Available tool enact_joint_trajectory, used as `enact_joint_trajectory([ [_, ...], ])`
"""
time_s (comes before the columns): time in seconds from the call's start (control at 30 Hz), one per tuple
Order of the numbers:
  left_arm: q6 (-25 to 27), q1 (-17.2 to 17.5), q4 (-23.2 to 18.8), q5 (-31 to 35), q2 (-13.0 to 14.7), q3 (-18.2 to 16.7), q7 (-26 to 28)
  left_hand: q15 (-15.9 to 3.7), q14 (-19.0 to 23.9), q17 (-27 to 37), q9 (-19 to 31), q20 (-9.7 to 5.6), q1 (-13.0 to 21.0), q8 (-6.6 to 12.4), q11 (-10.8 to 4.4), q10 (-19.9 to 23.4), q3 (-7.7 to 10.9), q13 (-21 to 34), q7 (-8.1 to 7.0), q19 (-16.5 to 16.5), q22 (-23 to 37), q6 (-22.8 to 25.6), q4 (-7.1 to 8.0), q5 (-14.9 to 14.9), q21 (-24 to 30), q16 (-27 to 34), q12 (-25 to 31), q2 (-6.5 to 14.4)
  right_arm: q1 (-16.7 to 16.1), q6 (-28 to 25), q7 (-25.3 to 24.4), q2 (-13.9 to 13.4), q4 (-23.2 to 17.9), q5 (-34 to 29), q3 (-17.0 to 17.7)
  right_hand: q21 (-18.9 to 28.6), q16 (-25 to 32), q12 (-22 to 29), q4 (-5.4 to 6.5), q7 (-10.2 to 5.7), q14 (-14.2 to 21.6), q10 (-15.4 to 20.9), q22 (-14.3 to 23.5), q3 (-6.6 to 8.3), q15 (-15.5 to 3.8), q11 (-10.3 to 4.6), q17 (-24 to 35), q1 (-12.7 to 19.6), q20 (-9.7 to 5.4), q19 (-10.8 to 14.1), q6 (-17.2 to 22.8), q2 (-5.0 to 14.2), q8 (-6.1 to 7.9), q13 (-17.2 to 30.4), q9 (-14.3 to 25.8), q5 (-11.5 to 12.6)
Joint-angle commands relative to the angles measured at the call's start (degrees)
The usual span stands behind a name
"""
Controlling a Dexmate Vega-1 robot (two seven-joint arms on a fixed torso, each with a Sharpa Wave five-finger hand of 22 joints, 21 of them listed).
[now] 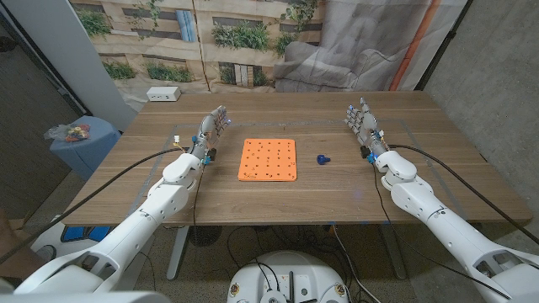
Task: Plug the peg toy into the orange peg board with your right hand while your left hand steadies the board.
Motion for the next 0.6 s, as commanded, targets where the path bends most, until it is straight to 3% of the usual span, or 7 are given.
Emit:
enact_joint_trajectory([
  [0.03, 1.19, -0.75, 0.28, 0.77, 0.09, 0.70, -0.01, 0.00, -0.40, 0.18, 0.20, -2.17, 0.74, 0.55, 0.11, 0.72, 0.36, 0.21, 0.20, 0.44, 0.12, 0.96, 0.05, 0.37, 0.29, 0.35, 0.51, 3.95, -0.16, 1.03, 0.49, -0.07, 0.33, -0.37, -0.03, 0.28, 0.26, 0.25, -0.24, -0.37, -0.17, 0.41, 0.14, 0.49, -0.67, 0.00, 0.05, 0.26, 0.12, 0.26, 0.36, 0.58, 0.35, 0.15, 0.27, 0.29],
  [0.2, 1.86, -0.43, -0.87, 1.30, 1.36, 0.72, -0.10, -0.11, -0.31, 0.18, 0.20, -2.23, 0.79, 0.59, -0.01, 0.73, 0.36, 0.21, 0.16, 0.49, 0.12, 1.15, 0.01, 0.38, 0.30, 0.37, 0.51, 3.97, -0.25, 0.69, 0.83, -0.48, -0.26, -0.47, -0.20, 0.27, 0.26, 0.24, -0.28, -0.53, -0.19, 0.34, 0.14, 0.54, -0.72, -0.20, -0.12, 0.23, 0.00, 0.21, 0.27, 0.56, 0.32, -0.01, 0.26, 0.34],
  [0.6, 4.27, 2.65, -8.36, 2.75, 6.02, -0.21, 1.63, -0.17, -0.18, 0.18, 0.20, -2.29, 0.88, 0.59, -0.13, 0.97, 0.36, 0.21, 0.01, 0.61, 0.12, 1.30, -0.07, 0.38, 0.34, 0.38, 0.58, 3.99, -0.24, 0.00, 0.61, -0.64, -0.84, -0.83, -0.58, 0.28, 0.27, 0.31, -0.36, -0.57, -0.23, 0.45, 0.13, 0.67, -0.85, -0.11, -0.49, 0.16, -0.09, 0.20, 0.12, 0.54, 0.30, -0.31, 0.26, 0.43],
])
